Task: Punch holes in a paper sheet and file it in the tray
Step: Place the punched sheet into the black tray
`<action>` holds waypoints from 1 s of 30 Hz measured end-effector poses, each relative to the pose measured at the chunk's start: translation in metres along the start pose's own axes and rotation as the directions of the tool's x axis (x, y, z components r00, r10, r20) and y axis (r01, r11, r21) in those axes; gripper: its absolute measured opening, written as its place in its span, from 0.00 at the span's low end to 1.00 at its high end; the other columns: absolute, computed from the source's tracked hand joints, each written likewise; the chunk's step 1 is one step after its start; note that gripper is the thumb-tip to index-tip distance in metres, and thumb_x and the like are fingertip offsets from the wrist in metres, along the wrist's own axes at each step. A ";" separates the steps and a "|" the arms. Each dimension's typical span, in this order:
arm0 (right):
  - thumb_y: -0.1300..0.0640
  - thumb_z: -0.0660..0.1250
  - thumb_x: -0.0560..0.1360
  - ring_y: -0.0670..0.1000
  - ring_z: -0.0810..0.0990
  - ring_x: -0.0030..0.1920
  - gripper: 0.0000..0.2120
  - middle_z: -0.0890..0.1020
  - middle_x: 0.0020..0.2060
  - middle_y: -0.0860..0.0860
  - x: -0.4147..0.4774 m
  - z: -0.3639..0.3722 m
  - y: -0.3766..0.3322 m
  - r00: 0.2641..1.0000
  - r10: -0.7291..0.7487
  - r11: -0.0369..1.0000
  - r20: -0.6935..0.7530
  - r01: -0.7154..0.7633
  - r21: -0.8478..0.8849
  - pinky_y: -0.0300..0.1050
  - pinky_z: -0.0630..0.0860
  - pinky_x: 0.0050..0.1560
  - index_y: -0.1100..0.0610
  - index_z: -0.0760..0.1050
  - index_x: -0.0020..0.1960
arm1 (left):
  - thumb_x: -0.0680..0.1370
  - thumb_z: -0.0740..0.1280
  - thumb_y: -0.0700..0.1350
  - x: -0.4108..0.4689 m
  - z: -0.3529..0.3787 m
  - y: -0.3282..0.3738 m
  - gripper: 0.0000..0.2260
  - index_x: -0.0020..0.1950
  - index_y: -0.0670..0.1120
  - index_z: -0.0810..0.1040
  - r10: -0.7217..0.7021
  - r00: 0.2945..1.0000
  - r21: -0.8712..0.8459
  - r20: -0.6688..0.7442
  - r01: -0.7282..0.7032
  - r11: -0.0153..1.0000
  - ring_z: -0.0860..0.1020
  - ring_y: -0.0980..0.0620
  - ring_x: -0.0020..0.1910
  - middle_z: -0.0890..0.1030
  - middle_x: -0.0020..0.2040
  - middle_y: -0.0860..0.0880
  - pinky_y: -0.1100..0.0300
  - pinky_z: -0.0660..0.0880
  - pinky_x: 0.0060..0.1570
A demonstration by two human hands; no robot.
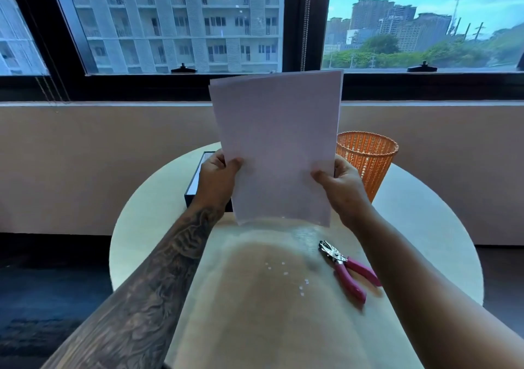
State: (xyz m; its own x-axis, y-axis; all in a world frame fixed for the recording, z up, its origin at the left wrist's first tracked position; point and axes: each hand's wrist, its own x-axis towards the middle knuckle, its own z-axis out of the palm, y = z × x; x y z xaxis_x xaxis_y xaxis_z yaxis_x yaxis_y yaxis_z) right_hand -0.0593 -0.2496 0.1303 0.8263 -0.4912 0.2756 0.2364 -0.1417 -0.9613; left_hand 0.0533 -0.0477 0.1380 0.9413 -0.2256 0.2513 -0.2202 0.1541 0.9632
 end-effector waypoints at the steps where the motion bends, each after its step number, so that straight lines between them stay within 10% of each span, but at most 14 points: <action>1: 0.66 0.66 0.79 0.54 0.86 0.50 0.11 0.85 0.51 0.54 0.001 0.000 0.001 1.000 -0.004 1.000 0.000 0.004 0.001 0.54 0.83 0.56 0.56 0.78 0.59 | 0.80 0.64 0.36 0.001 0.001 -0.001 0.11 0.59 0.40 0.81 0.019 1.000 0.014 -0.018 -0.019 1.000 0.83 0.45 0.48 0.85 0.53 0.43 0.54 0.80 0.48; 13: 0.66 0.67 0.77 0.56 0.84 0.57 0.15 0.85 0.55 0.55 -0.007 0.002 0.061 0.984 0.178 0.984 -0.003 -0.178 -0.029 0.55 0.80 0.59 0.57 0.76 0.62 | 0.80 0.65 0.40 -0.014 0.004 -0.048 0.07 0.47 0.44 0.82 -0.104 0.994 0.081 -0.039 0.107 0.991 0.79 0.49 0.42 0.83 0.44 0.48 0.58 0.77 0.42; 20: 0.46 0.74 0.73 0.53 0.79 0.62 0.35 0.77 0.62 0.51 -0.002 0.005 0.058 0.964 0.206 0.979 -0.165 -0.203 0.038 0.55 0.78 0.63 0.53 0.64 0.75 | 0.80 0.67 0.42 0.009 -0.003 -0.038 0.05 0.46 0.49 0.82 -0.221 0.961 -0.256 -0.169 0.174 0.951 0.82 0.50 0.45 0.86 0.39 0.57 0.50 0.80 0.48; 27: 0.64 0.68 0.78 0.52 0.82 0.46 0.04 0.83 0.46 0.55 0.004 0.052 0.061 0.946 0.324 0.928 -0.001 -0.317 0.194 0.48 0.78 0.46 0.57 0.76 0.50 | 0.80 0.66 0.37 0.025 0.017 -0.045 0.06 0.53 0.45 0.80 -0.352 0.931 -0.646 -0.094 0.212 0.733 0.86 0.52 0.42 0.87 0.45 0.49 0.57 0.81 0.39; 30: 0.68 0.64 0.77 0.53 0.80 0.40 0.08 0.81 0.40 0.55 0.024 0.050 0.052 0.948 0.313 0.933 -0.054 -0.296 0.207 0.45 0.78 0.39 0.57 0.74 0.44 | 0.79 0.66 0.38 0.043 0.011 -0.046 0.07 0.54 0.46 0.80 -0.385 0.916 -0.644 -0.110 0.229 0.730 0.84 0.50 0.45 0.85 0.51 0.48 0.55 0.81 0.39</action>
State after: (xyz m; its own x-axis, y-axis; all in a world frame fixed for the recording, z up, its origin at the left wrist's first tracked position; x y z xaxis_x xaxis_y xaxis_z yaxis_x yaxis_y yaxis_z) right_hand -0.0016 -0.2257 0.0867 0.8299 -0.5565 -0.0392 0.0817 0.1908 -0.9782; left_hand 0.1012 -0.0747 0.1051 0.9755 -0.1602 -0.1509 0.2199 0.6801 0.6994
